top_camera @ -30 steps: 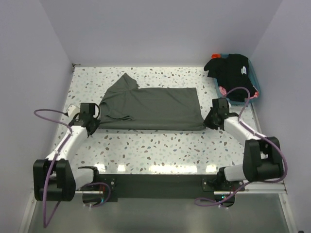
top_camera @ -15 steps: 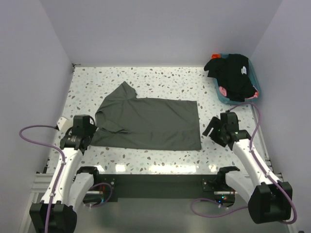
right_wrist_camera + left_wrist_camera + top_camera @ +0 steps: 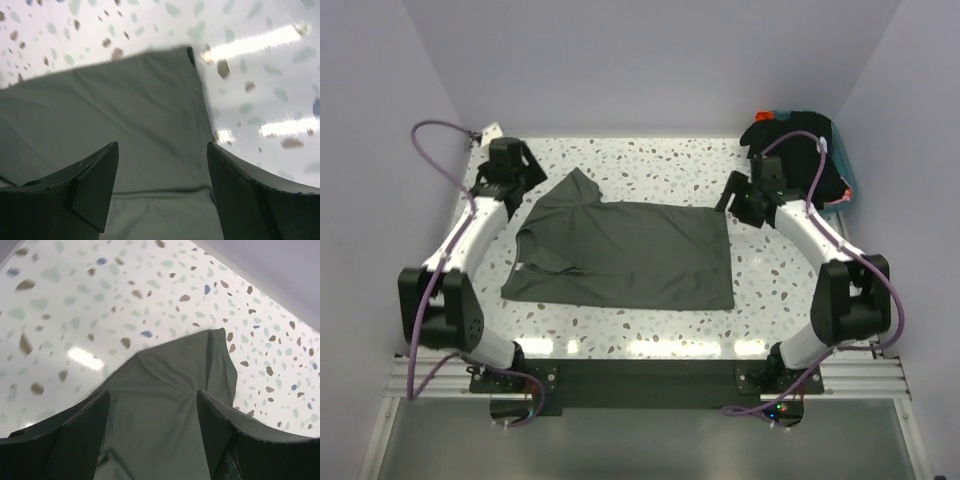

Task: Fold and stack the t-shirts
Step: Fold the tshirt

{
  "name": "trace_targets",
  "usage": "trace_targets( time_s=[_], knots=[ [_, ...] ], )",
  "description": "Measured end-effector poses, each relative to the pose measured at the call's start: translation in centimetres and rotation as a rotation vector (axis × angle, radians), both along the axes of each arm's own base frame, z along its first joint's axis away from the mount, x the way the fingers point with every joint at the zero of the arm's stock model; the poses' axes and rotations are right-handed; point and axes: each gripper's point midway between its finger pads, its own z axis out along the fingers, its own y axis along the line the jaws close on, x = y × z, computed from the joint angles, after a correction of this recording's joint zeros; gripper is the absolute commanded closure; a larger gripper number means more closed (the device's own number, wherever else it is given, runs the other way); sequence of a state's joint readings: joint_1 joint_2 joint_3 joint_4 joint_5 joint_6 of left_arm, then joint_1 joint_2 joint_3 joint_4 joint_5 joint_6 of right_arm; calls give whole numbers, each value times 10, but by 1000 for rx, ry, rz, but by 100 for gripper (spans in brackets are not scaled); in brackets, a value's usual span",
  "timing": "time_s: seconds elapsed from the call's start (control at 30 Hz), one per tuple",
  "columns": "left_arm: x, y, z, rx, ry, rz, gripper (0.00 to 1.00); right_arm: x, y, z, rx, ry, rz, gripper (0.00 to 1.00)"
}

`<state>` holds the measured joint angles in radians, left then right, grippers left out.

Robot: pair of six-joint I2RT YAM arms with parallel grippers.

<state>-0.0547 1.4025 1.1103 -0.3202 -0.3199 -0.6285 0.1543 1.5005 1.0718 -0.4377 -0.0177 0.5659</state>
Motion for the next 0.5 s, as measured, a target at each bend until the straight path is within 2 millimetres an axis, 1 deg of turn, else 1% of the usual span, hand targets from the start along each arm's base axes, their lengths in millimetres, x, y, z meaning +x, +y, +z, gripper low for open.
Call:
trace_targets(
  time_s=[0.07,0.13,0.2,0.27,0.37,0.5],
  knots=[
    [46,-20,-3,64,1,-111,25,31,7,8,-12,-39,30,26],
    [79,-39,-12,117,5,-211,24,55,11,12,-25,-67,50,27],
    [103,-57,-28,158,20,-313,23,74,13,10,-38,-79,65,29],
    [118,-69,-46,191,44,-393,23,87,14,3,-50,-72,73,30],
    [137,-78,-64,234,62,-482,23,99,15,-11,-60,-52,83,31],
    [160,-85,-77,301,66,-570,23,104,16,-32,-71,-18,91,32]
  ],
)
